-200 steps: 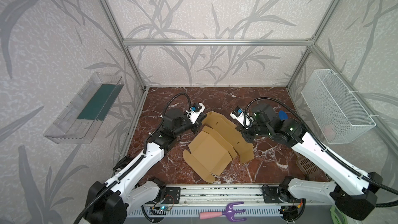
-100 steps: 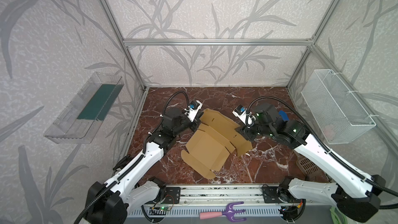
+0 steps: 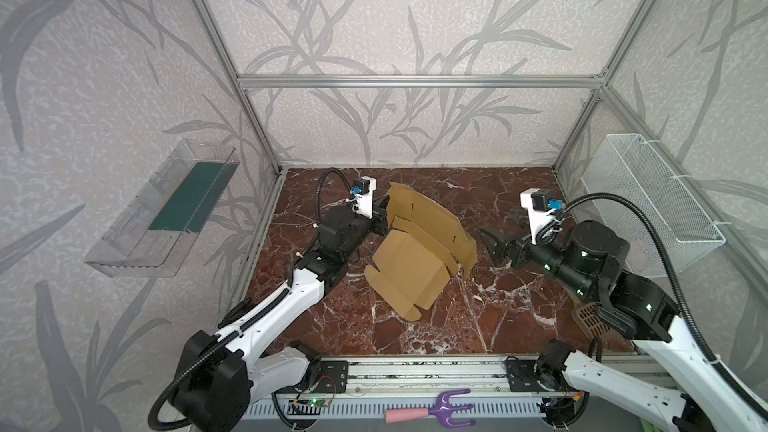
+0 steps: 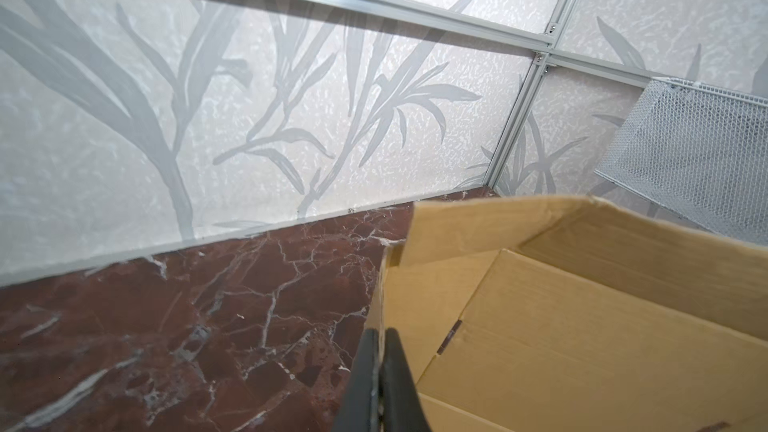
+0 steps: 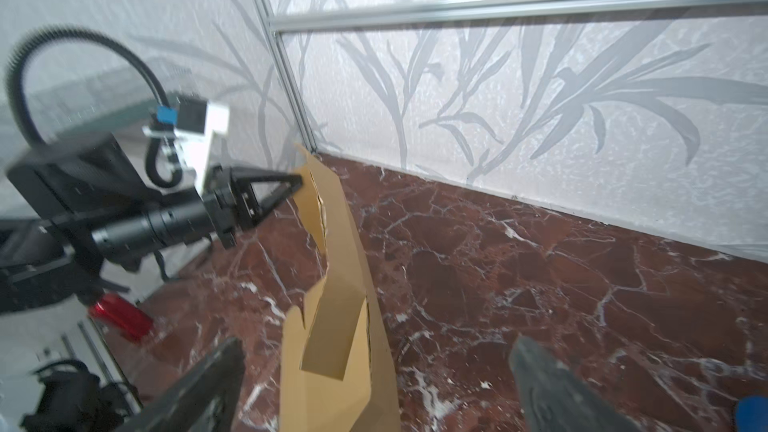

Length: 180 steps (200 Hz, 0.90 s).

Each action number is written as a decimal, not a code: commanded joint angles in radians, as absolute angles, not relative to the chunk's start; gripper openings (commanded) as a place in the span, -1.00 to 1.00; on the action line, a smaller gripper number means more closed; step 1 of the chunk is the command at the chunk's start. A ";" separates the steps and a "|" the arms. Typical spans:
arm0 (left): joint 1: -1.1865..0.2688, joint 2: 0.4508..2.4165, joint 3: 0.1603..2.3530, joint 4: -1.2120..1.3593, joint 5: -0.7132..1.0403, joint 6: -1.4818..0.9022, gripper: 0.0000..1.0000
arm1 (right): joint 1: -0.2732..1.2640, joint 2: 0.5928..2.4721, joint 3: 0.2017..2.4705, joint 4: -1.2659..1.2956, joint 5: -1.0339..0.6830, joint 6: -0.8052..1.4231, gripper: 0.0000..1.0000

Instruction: Fold the paper box

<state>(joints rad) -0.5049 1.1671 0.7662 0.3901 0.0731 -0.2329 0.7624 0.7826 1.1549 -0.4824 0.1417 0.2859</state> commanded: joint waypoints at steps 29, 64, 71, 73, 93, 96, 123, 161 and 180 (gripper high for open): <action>-0.634 1.218 0.789 0.443 -0.192 -0.352 -1.00 | 0.769 0.765 1.100 -0.277 0.058 0.720 0.98; -0.643 1.264 0.860 0.262 -0.352 -0.457 -1.00 | 0.769 0.778 1.073 -0.289 0.047 1.025 0.98; -0.643 1.276 0.874 0.242 -0.371 -0.472 -1.00 | 0.769 0.779 1.074 -0.294 0.047 1.045 0.98; -0.643 1.278 0.877 0.238 -0.375 -0.474 -1.00 | 0.769 0.779 1.075 -0.297 0.048 1.052 0.98; -0.643 1.315 0.941 0.141 -0.433 -0.530 -1.00 | 0.768 0.779 1.092 -0.354 0.071 1.111 0.98; -0.643 1.324 0.956 0.126 -0.439 -0.535 -1.00 | 0.769 0.779 1.096 -0.360 0.075 1.112 0.98; -0.645 1.372 1.012 0.088 -0.457 -0.592 -1.00 | 0.768 0.787 1.117 -0.404 0.106 1.101 0.99; -0.651 1.399 0.995 0.124 -0.443 -0.698 -1.00 | 0.767 0.843 1.130 -0.420 0.121 1.113 0.93; -0.674 1.398 0.937 0.199 -0.446 -0.701 -1.00 | 0.765 0.853 1.114 -0.407 0.171 1.159 0.83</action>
<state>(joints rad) -0.6495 1.3998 0.9882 0.1326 -0.4175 -0.6189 0.7624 0.8417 1.1137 -0.4034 0.1051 1.0958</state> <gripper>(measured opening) 0.048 0.935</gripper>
